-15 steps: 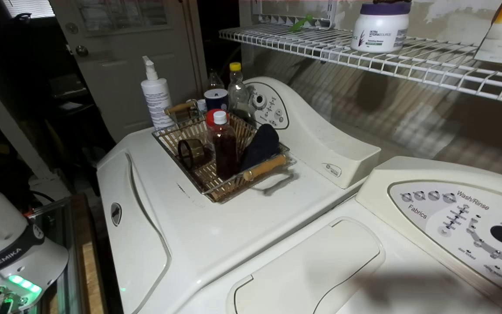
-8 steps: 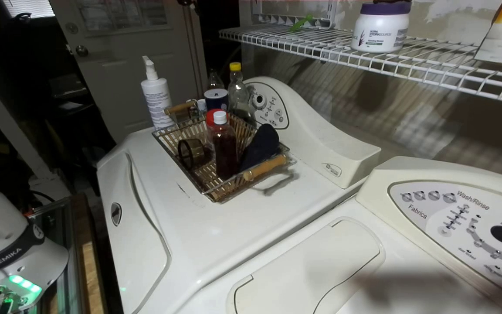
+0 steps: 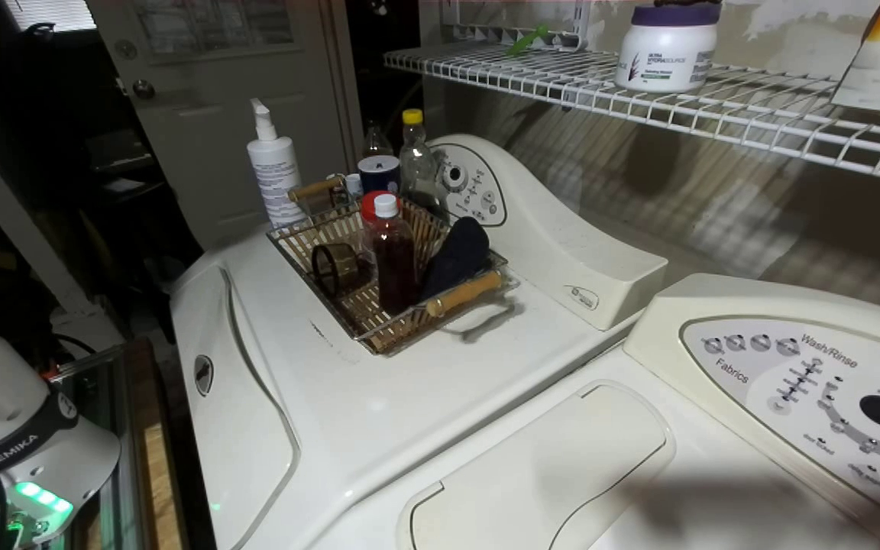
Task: Move the green knife on the shelf to the right.
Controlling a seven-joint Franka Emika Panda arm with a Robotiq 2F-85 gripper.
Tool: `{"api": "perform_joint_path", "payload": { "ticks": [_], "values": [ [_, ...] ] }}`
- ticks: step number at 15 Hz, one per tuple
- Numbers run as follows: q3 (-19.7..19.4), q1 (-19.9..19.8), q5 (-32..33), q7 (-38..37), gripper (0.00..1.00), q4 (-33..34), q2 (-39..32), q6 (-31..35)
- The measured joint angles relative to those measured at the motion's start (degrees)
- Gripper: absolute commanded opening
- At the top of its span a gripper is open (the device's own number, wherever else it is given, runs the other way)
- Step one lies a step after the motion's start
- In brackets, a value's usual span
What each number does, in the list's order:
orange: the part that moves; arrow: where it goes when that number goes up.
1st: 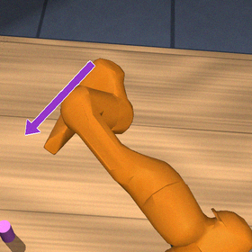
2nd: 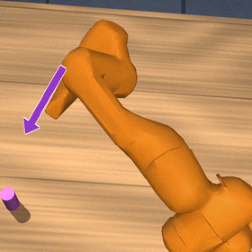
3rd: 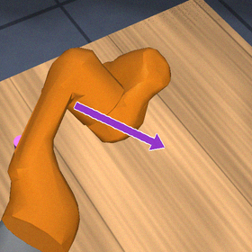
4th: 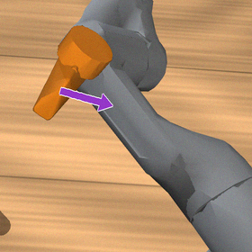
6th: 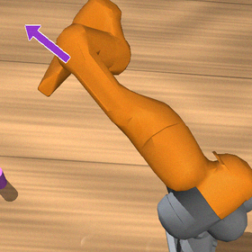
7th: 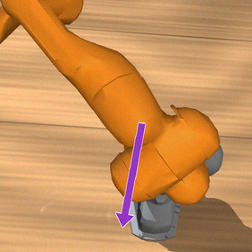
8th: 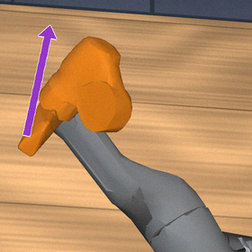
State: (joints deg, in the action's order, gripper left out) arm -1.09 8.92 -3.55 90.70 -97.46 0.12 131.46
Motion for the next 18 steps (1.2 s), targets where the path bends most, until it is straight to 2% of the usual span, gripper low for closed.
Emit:
{"api": "perform_joint_path", "payload": {
  "ticks": [10,18],
  "values": [
    [3.6,-5.1,-2.1,1.6,1.0,12.6,-12.4,2.9],
    [5.5,-6.5,-1.5,2.1,1.0,21.6,-20.3,3.3]
  ]
}}
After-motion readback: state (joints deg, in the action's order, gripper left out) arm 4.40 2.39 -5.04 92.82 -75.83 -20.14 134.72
